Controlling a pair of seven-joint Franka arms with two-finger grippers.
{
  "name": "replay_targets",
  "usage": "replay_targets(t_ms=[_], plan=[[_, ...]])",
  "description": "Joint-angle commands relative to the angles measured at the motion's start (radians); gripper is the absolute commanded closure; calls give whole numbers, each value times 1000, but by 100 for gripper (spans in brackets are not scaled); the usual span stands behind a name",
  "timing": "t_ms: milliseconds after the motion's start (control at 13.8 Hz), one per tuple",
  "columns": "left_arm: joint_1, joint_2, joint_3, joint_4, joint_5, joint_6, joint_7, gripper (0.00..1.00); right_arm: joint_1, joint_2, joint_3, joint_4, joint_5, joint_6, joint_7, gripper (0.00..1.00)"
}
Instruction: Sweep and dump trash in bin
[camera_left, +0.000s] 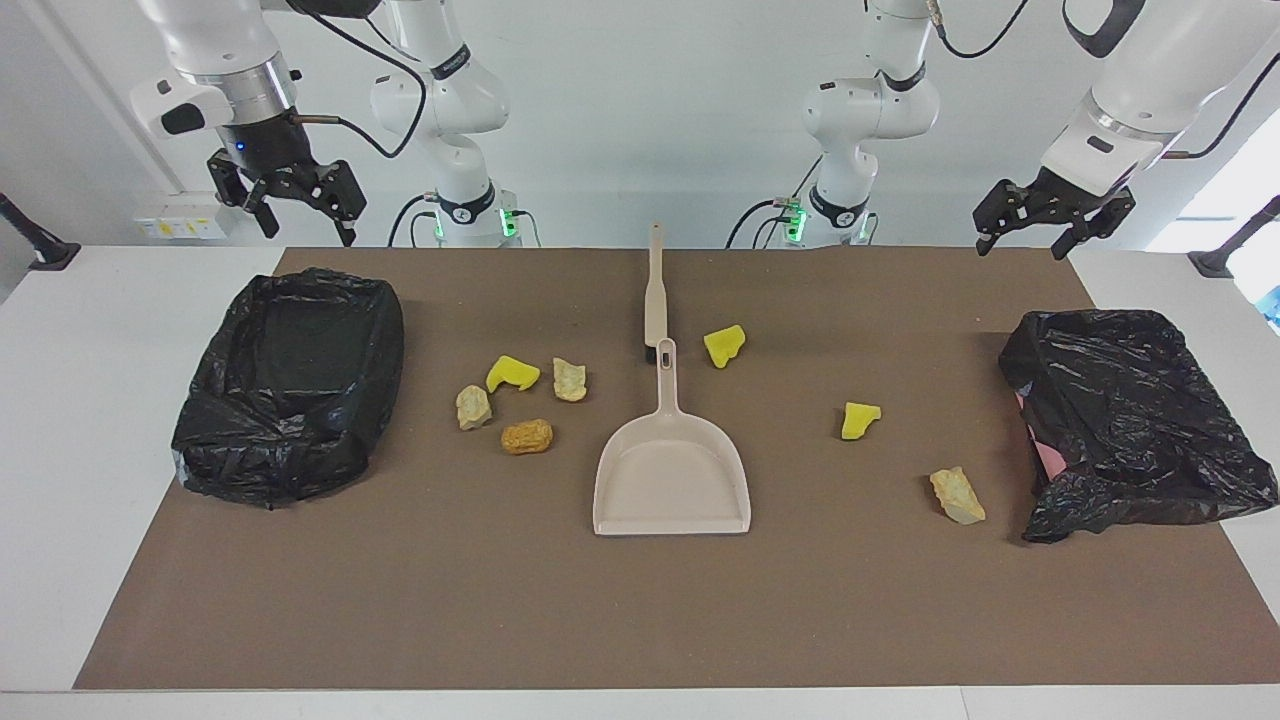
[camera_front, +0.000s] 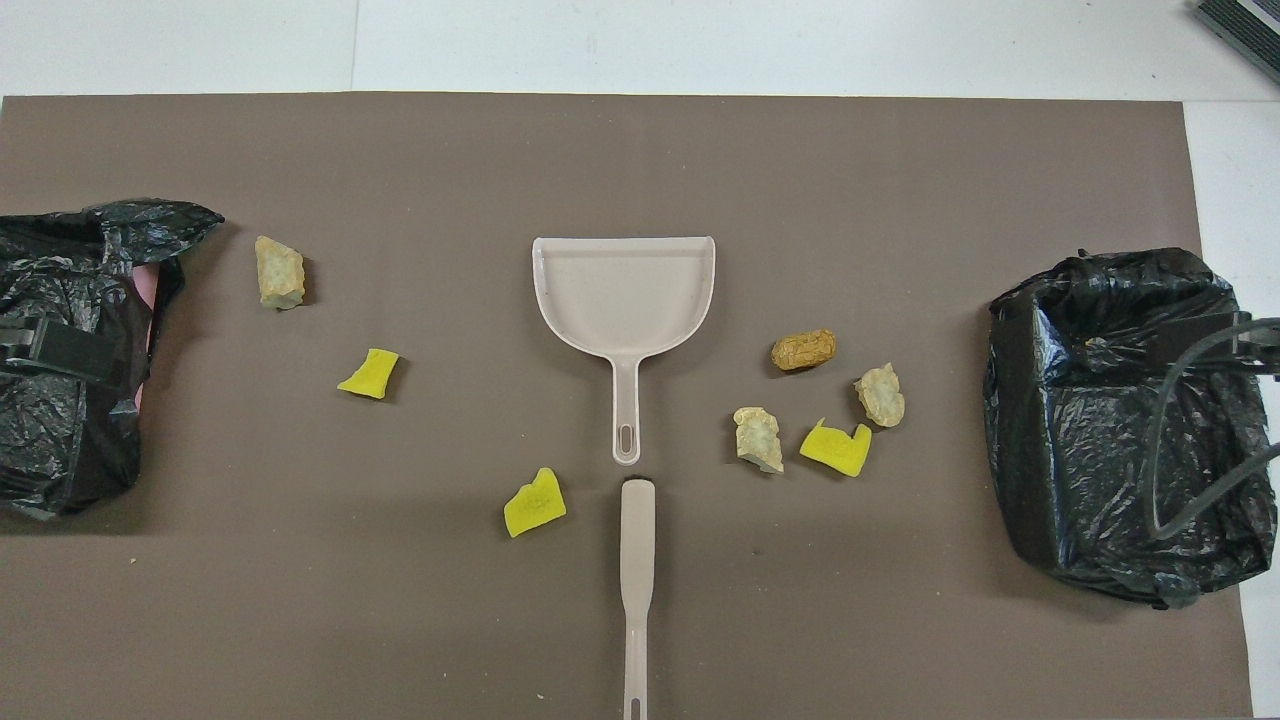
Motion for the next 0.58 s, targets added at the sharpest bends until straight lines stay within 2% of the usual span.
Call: replay_targets(t_ms=[0, 506], plan=[[-7, 3, 7, 17, -7, -19, 12, 0, -2, -7, -6, -9, 22, 5, -20, 0], [-7, -6, 8, 0, -8, -17, 3, 0, -2, -7, -6, -7, 22, 5, -20, 0]])
